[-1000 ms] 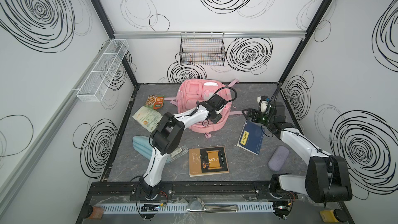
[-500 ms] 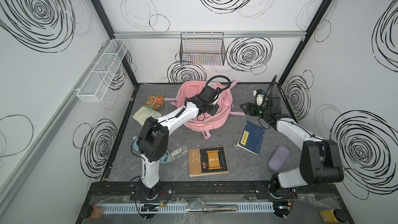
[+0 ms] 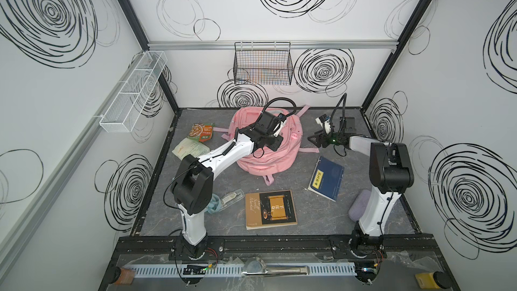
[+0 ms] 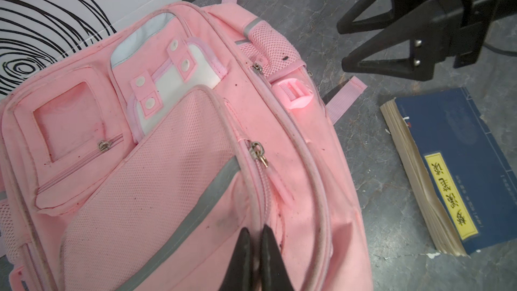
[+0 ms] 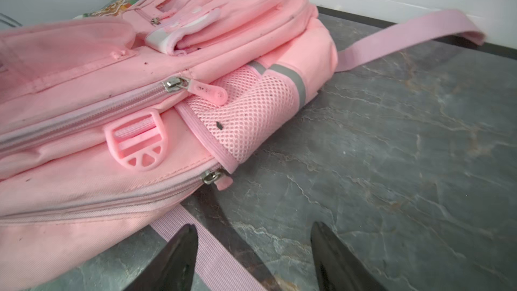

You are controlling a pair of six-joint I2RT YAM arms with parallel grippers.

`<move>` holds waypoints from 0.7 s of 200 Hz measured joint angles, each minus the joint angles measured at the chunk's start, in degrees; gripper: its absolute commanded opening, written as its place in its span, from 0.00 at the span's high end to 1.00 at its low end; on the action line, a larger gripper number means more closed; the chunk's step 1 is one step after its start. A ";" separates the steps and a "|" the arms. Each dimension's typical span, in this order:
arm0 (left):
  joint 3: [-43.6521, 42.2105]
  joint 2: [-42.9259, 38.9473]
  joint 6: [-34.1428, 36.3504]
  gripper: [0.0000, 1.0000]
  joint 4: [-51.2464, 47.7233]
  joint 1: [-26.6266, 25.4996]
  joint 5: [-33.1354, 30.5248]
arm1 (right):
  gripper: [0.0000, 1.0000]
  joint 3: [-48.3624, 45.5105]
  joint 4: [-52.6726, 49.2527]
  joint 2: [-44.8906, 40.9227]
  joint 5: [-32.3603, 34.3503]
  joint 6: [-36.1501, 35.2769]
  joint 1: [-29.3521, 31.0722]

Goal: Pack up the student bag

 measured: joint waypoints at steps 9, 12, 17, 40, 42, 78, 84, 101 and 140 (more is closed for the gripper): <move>-0.35 -0.61 -0.15 1.00 -0.09 0.15 0.52 | 0.28 0.04 -0.31 0.15 -1.53 -1.70 0.15; -0.42 -0.76 -0.17 1.00 -0.09 0.17 0.66 | 0.28 0.04 -0.33 0.17 -2.01 -2.43 0.22; -0.42 -1.09 -0.26 1.00 -0.13 0.31 0.94 | 0.28 0.07 -0.50 0.17 -2.67 -3.19 0.28; -0.42 -2.49 -0.87 1.00 0.04 0.72 2.08 | 0.28 0.17 -0.94 0.17 -5.51 -6.27 0.87; -0.42 -2.62 -0.94 1.00 0.07 0.76 2.12 | 0.28 0.20 -1.05 0.17 -5.70 -6.54 0.94; -0.15 -4.35 -1.22 1.00 0.26 0.85 2.32 | 0.27 0.42 -2.80 0.17 -7.98 -9.38 1.51; 0.02 -4.44 -1.25 1.00 0.24 0.85 2.34 | 0.26 0.46 -3.10 0.17 -8.35 -9.79 1.53; 0.15 -4.66 -1.22 1.00 0.24 0.85 2.67 | 0.25 0.90 -3.98 0.20 -9.14 -10.95 1.60; 0.15 -4.98 -1.22 1.00 0.22 0.90 3.37 | 0.23 5.46 -5.49 2.05 -11.72 -13.05 1.20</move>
